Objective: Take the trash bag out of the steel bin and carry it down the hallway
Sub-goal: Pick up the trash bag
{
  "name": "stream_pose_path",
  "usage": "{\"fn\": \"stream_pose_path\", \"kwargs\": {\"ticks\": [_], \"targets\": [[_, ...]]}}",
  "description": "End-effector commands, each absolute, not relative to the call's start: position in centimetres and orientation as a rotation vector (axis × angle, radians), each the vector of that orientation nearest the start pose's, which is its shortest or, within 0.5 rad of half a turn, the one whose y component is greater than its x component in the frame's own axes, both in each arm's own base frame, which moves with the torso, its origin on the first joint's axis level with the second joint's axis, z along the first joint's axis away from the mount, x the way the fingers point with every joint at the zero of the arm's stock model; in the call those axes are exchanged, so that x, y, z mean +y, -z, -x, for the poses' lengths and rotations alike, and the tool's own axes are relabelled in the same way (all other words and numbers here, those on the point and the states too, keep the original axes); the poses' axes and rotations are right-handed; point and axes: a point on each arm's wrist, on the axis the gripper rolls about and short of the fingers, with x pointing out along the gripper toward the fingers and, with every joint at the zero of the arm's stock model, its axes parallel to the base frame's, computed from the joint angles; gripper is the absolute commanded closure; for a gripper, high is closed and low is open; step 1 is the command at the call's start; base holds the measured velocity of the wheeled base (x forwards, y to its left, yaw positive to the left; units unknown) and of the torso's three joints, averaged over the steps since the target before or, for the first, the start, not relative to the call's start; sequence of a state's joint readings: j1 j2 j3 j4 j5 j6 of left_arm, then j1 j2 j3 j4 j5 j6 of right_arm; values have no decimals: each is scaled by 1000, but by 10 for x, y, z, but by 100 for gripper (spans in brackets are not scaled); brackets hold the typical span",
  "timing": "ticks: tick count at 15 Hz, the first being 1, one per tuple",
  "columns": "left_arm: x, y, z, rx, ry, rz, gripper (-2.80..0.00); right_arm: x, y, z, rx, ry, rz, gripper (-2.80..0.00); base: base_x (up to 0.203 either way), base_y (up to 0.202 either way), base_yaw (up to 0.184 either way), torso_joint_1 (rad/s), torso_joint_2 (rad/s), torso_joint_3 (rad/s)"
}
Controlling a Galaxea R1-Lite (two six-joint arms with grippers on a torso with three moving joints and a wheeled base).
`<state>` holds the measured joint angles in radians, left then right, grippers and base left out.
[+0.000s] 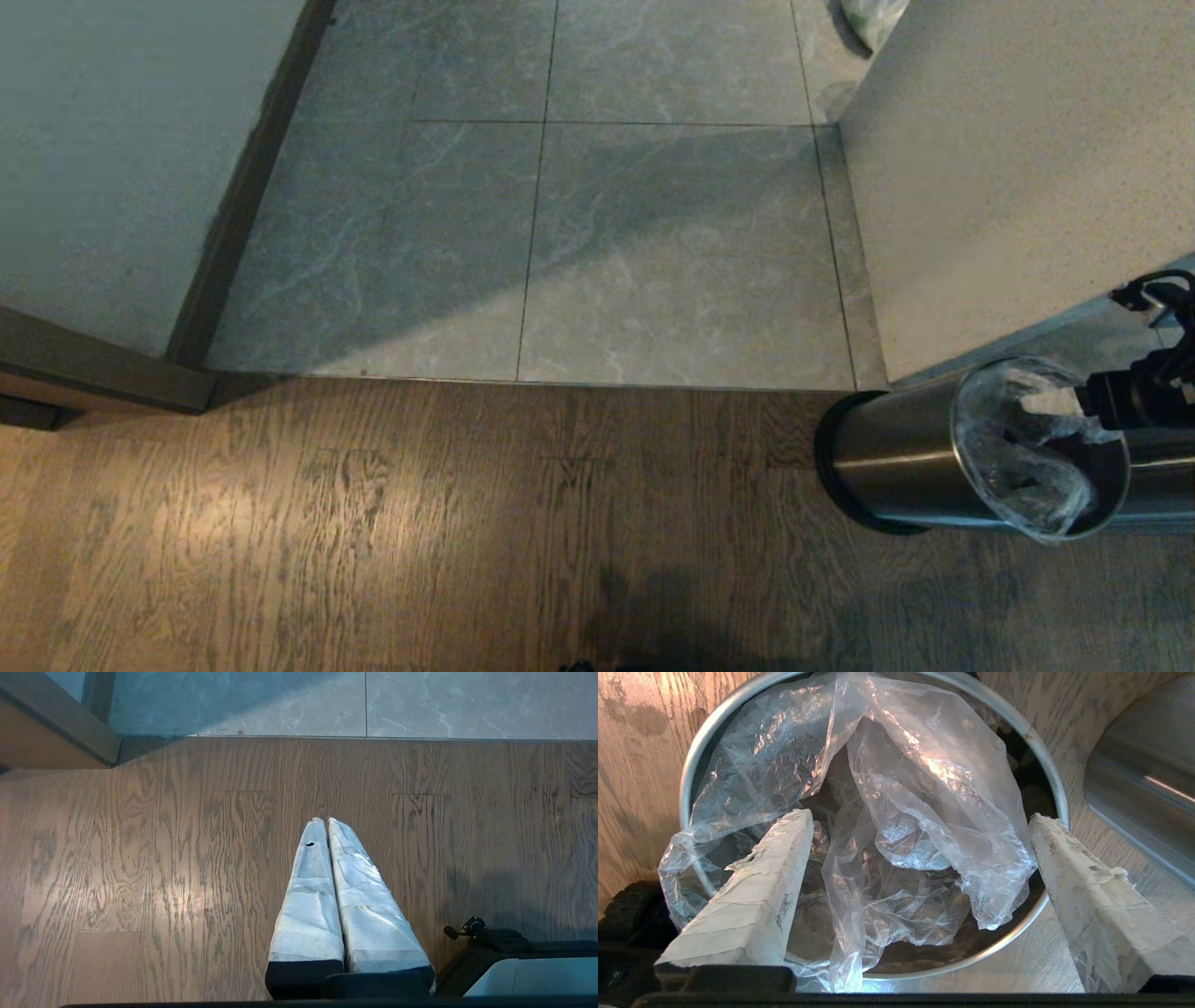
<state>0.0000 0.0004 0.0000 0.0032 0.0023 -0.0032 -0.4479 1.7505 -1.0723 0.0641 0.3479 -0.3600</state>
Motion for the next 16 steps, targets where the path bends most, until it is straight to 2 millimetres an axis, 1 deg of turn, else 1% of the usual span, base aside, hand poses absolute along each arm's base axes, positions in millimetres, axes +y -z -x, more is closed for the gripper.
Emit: {"fn": "stream_pose_path", "kwargs": {"ticks": [1, 4, 8, 10, 11, 13, 16], "targets": [[0, -75, 23, 3, -1, 4, 0, -129, -172, -286, 695, -32, 56, -280, 0, 0, 0, 0, 0, 0], [0, -75, 23, 3, -3, 3, 0, -126, -166, -290, 711, -47, 52, -280, 0, 0, 0, 0, 0, 0], [0, -75, 23, 3, -3, 3, 0, -114, -160, -292, 727, -88, 59, -280, 0, 0, 0, 0, 0, 0], [0, -75, 23, 4, -2, 3, 0, -109, -156, -294, 703, -100, 77, -280, 0, 0, 0, 0, 0, 0], [0, -75, 23, 3, -2, 3, 0, -109, -155, -300, 675, -101, 92, 0, 0, 0, 0, 0, 0, 0], [0, -75, 23, 3, -2, 3, 0, -111, -153, -306, 657, -100, 106, 0, 0, 0, 0, 0, 0, 0], [0, -75, 23, 3, -3, 3, 0, -111, -152, -307, 655, -99, 107, 0, 0, 0, 0, 0, 0, 0]]}}
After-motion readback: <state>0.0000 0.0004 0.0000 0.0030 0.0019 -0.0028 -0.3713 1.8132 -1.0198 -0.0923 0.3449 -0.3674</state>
